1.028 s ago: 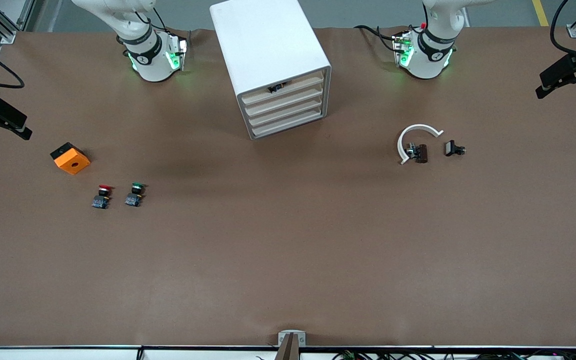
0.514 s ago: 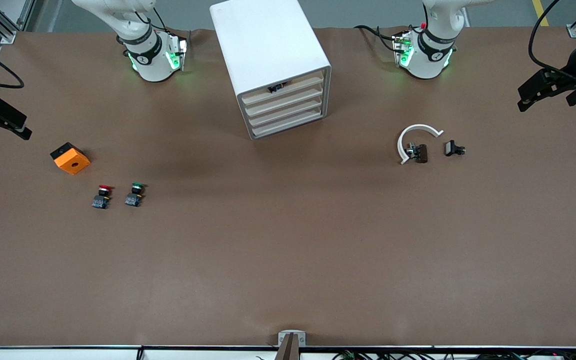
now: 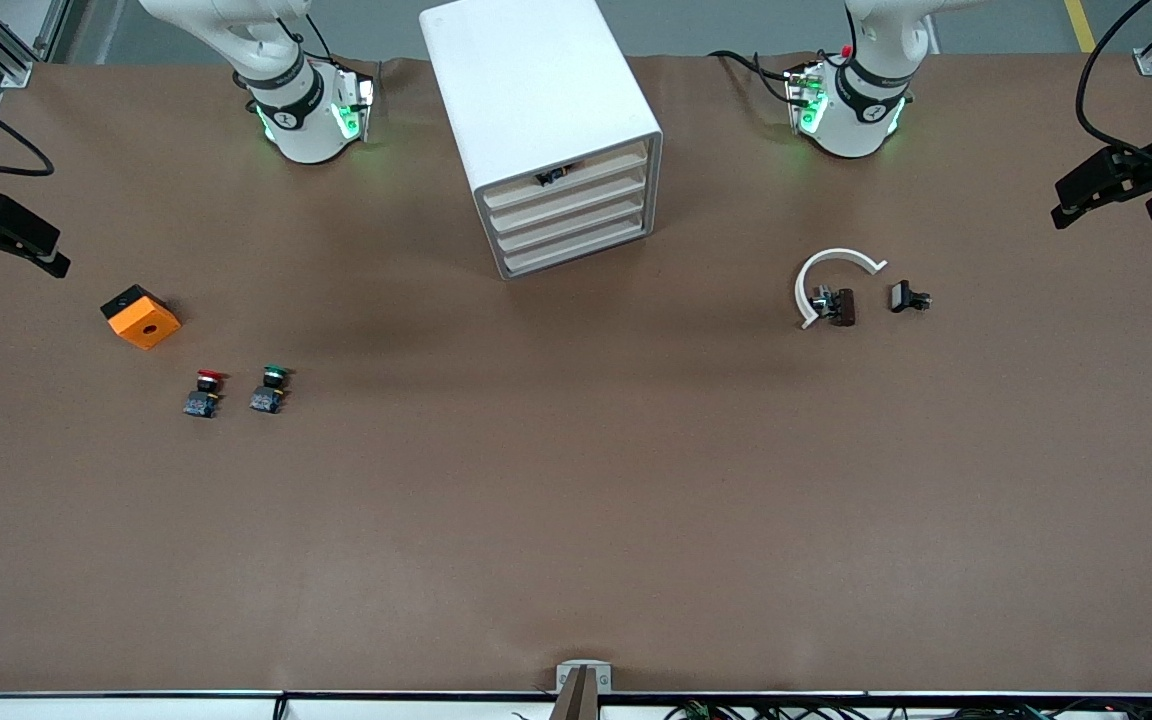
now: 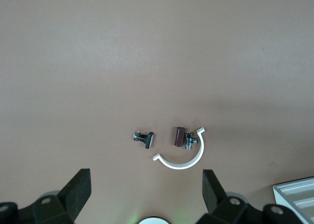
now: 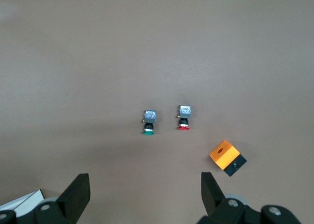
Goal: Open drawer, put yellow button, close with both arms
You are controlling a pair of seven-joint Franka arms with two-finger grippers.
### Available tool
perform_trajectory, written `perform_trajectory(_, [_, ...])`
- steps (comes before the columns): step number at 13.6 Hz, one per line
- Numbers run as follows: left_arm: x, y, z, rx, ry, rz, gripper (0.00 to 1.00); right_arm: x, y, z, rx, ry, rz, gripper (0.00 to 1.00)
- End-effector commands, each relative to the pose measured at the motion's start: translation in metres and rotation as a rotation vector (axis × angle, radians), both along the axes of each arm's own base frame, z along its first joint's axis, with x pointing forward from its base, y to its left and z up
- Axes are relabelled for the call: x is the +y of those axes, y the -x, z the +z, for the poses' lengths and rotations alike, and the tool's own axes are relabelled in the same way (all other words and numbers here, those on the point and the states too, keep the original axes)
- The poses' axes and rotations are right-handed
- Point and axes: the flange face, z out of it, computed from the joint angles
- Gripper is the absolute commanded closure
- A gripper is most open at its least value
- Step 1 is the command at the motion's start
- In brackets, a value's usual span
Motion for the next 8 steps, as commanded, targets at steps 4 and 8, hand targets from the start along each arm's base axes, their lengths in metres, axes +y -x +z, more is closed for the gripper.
perform_trajectory(4, [-0.006, -0.013, 0.005, -0.018, 0.015, -0.031, 0.0, -0.003, 0.001, 0.0, 0.012, 0.002, -0.003, 0.0])
perform_trajectory(8, [-0.009, -0.013, 0.006, -0.018, 0.018, -0.034, 0.0, 0.001, 0.0, -0.002, 0.015, 0.002, 0.003, 0.0])
